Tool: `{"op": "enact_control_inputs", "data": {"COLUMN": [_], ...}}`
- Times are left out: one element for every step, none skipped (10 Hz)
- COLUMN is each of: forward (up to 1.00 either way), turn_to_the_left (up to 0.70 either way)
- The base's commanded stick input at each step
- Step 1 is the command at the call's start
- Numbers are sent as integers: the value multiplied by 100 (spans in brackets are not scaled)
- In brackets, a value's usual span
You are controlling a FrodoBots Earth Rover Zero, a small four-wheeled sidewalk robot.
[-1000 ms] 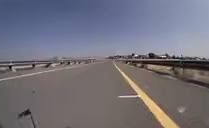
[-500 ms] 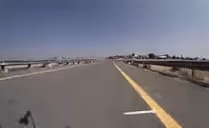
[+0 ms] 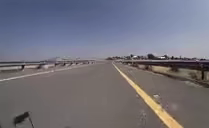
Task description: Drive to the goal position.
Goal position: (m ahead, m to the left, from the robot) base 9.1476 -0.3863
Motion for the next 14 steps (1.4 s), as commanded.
{"op": "enact_control_inputs", "data": {"forward": [100,100,100,100,100,100,100,100,100,100,100,100,100,100], "turn_to_the_left": [0,0,0,0,0,0,0,0,0,0,0,0,0,0]}}
